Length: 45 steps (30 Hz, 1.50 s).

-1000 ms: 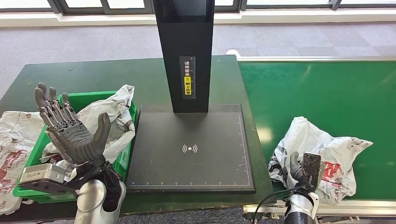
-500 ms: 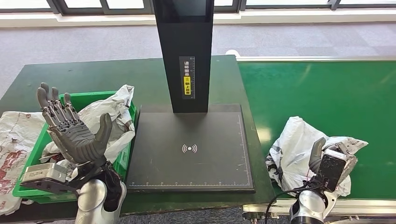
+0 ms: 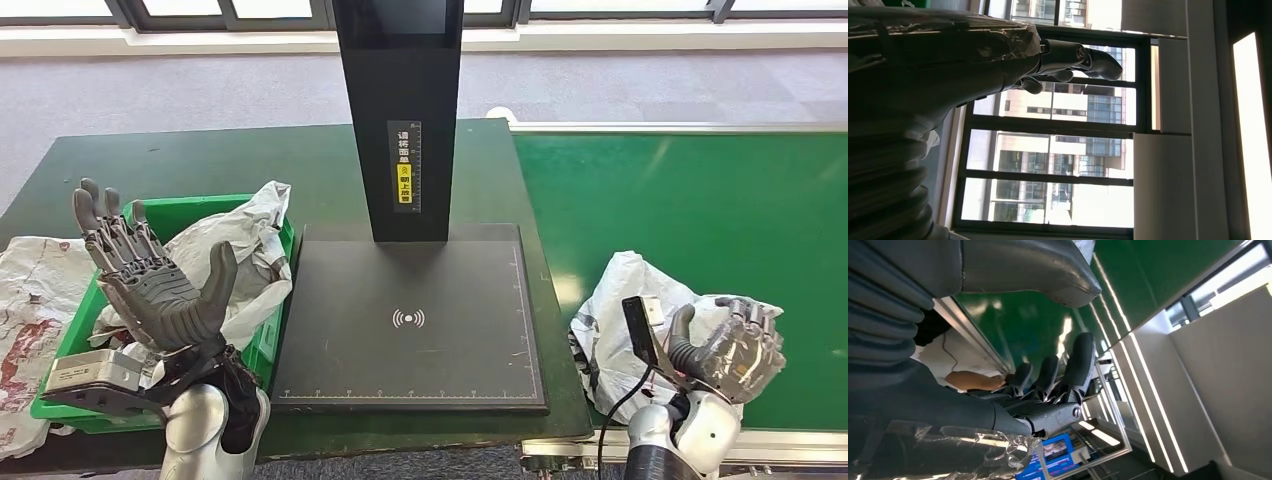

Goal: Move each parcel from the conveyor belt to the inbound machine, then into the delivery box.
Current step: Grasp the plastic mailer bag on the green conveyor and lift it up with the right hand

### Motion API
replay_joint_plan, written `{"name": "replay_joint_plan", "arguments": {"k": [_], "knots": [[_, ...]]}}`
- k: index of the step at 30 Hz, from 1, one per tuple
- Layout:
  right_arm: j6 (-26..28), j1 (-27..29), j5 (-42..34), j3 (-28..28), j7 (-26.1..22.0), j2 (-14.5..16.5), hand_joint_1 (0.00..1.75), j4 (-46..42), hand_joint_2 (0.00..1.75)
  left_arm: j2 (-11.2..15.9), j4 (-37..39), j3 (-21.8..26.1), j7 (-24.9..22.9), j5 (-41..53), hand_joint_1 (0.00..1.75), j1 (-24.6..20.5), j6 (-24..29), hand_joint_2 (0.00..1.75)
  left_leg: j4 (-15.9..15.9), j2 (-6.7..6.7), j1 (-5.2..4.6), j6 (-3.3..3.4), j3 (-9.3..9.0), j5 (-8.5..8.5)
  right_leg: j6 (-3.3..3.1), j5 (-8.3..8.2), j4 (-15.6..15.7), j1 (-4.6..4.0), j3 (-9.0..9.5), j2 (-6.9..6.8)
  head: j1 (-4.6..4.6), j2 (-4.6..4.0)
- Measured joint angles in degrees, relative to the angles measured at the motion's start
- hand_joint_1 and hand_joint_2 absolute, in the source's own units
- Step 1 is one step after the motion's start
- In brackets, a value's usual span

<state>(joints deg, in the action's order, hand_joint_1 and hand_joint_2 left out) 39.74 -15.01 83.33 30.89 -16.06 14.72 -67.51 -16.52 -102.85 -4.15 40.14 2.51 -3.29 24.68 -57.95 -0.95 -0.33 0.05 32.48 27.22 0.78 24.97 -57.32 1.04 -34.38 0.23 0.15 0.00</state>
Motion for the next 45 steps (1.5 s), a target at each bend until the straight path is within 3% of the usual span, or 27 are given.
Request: {"name": "replay_joint_plan", "arguments": {"k": [3,8,11,15,18,22,26,33,43,44,45], "knots": [[0.1,-0.9,3.8,2.3,5.1,-0.3,0.0,1.2,0.0,0.0,0.1,0.0,0.0,0.0,0.0,0.0,0.0,1.75,0.0,0.11,0.0,-0.02,-0.02,0.02,0.0,0.0,0.0,0.0,-0.04,0.1,-0.01,0.0],[0.3,-1.0,5.3,-2.4,24.1,-4.2,0.0,2.9,0.0,0.0,0.3,0.0,0.0,-0.2,0.0,0.0,-0.1,1.75,0.0,0.01,0.0,-0.02,0.05,0.02,0.0,0.01,0.0,0.0,-0.06,0.03,-0.01,0.0],[0.4,-1.4,5.3,-5.8,26.4,-6.2,0.0,3.9,0.0,0.0,0.3,-0.2,0.0,-0.2,0.0,0.0,-0.1,1.75,0.0,0.14,0.0,-0.02,0.02,0.03,0.0,0.0,0.0,0.0,-0.07,0.12,-0.02,0.0],[0.4,-2.0,5.3,-7.7,25.6,-7.1,0.0,5.5,0.0,0.0,0.3,-0.3,0.0,-0.2,0.0,-0.1,-0.1,1.75,0.0,0.09,0.01,-0.02,0.02,0.02,0.0,0.01,0.0,-0.01,-0.06,0.06,-0.01,0.0],[0.4,-2.7,4.8,-7.7,22.3,-7.3,0.0,7.1,0.0,0.0,0.3,-0.3,0.0,-0.2,0.0,-0.1,-0.1,1.75,0.0,0.11,0.02,-0.03,0.02,0.01,0.0,0.0,0.0,-0.02,-0.07,0.07,-0.01,0.0],[0.4,-4.9,1.1,-5.7,11.9,-7.2,0.0,11.5,0.0,0.0,0.3,-0.3,0.0,-0.2,0.0,-0.1,0.0,1.75,0.0,0.13,0.02,-0.04,0.01,0.01,0.0,0.0,0.0,-0.02,-0.07,0.1,-0.02,0.0],[-0.7,-9.1,-4.9,-1.0,2.9,-7.5,0.0,22.4,0.0,0.0,0.3,-0.3,0.0,-0.2,0.0,-0.1,0.0,1.75,0.0,0.14,0.01,-0.03,0.01,0.01,0.0,0.0,0.0,-0.01,-0.07,0.12,-0.01,0.0],[-9.0,-12.9,-2.0,0.9,7.6,-8.8,0.0,37.3,0.0,0.0,0.3,-0.3,0.0,0.0,0.0,-0.1,-0.3,1.75,0.0,0.06,0.01,-0.03,0.02,0.01,0.0,0.0,0.0,-0.01,-0.07,0.07,-0.02,0.0],[-12.8,-14.1,-1.1,0.9,9.1,-9.7,0.0,43.6,0.0,0.0,0.3,-0.3,0.0,0.2,0.0,-0.1,-0.4,1.75,0.0,0.08,0.02,-0.03,0.03,0.02,0.0,0.01,0.0,-0.02,-0.08,0.08,-0.02,0.0],[-12.9,-14.2,-1.0,0.9,9.4,-9.7,0.28,43.8,0.0,0.0,0.3,-0.3,0.0,0.2,0.0,-0.1,-0.4,1.75,0.0,0.08,0.02,-0.03,0.02,0.02,0.0,0.01,0.0,-0.02,-0.07,0.08,-0.02,0.0],[-13.1,-14.2,-0.8,0.9,9.8,-9.8,0.72,44.0,0.0,0.0,0.3,-0.3,0.0,0.2,0.0,-0.1,-0.4,1.75,0.0,0.08,0.02,-0.03,0.02,0.01,0.0,0.01,0.0,-0.02,-0.07,0.08,-0.02,0.0]]}}
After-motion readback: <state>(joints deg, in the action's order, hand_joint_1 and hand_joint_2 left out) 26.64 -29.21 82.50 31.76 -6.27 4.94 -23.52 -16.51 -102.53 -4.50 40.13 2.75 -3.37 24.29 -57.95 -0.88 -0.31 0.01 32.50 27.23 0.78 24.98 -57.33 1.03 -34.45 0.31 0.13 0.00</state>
